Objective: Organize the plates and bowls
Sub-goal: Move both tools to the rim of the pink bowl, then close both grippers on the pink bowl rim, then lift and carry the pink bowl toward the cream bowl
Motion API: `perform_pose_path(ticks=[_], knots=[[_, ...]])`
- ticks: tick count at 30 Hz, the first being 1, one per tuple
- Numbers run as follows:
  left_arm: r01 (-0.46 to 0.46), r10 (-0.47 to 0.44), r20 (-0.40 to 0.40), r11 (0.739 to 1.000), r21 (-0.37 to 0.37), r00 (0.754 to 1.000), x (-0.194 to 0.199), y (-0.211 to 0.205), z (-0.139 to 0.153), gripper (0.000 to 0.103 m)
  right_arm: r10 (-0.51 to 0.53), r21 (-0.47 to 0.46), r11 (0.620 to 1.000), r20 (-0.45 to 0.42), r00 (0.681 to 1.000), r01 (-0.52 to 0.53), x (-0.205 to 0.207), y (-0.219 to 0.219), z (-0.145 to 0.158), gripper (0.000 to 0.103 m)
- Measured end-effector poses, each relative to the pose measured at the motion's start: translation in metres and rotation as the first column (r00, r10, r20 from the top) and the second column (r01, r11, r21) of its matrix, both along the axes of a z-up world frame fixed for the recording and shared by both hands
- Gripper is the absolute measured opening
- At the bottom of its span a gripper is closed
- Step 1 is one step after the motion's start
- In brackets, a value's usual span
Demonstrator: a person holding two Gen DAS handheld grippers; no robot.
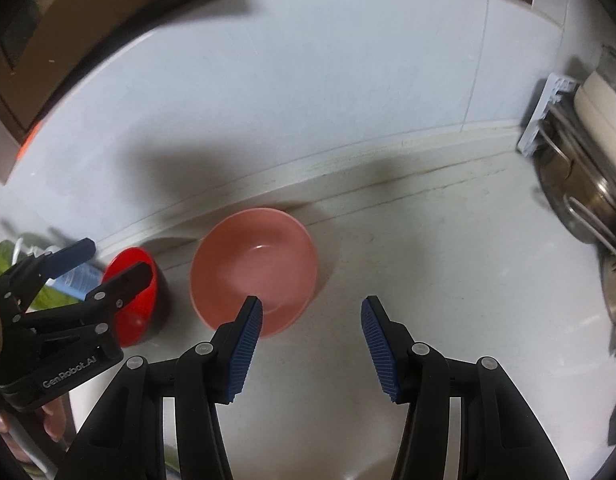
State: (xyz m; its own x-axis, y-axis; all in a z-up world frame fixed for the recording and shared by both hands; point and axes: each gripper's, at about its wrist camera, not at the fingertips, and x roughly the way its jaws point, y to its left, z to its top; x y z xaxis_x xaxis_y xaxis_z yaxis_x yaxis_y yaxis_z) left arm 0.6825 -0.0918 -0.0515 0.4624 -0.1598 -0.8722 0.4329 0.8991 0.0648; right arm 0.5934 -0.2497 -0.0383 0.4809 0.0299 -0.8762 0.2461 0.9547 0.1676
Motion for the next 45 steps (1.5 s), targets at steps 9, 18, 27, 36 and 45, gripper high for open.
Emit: perform_pose_path(ticks=[9, 18, 27, 36, 45], knots=[[0.006, -0.003, -0.058, 0.999, 0.045, 0.998, 0.026, -0.013, -0.036, 0.075, -0.030, 0.015, 0.999, -0.068, 0.997, 0.031, 0.030, 0.001, -0.031, 0.052], [0.017, -0.011, -0.119, 0.998, 0.054, 0.993, 0.042, -0.025, -0.059, 0.054, -0.041, 0.072, 0.996, -0.121, 0.992, 0.050, 0.046, 0.001, -0.052, 0.038], [0.021, -0.014, -0.165, 0.999, 0.041, 0.986, 0.047, -0.031, -0.073, 0.024, -0.024, 0.107, 0.993, -0.160, 0.987, 0.042, 0.053, 0.006, -0.069, 0.019], [0.028, -0.021, -0.173, 0.999, 0.038, 0.985, 0.046, -0.041, -0.080, 0.009, -0.025, 0.095, 0.995, -0.176, 0.984, 0.042, 0.055, 0.007, -0.076, 0.011], [0.008, -0.006, -0.184, 1.000, 0.009, 0.983, 0.036, -0.033, -0.070, 0.009, -0.026, 0.101, 0.994, -0.173, 0.985, 0.044, 0.054, 0.003, -0.077, 0.010]])
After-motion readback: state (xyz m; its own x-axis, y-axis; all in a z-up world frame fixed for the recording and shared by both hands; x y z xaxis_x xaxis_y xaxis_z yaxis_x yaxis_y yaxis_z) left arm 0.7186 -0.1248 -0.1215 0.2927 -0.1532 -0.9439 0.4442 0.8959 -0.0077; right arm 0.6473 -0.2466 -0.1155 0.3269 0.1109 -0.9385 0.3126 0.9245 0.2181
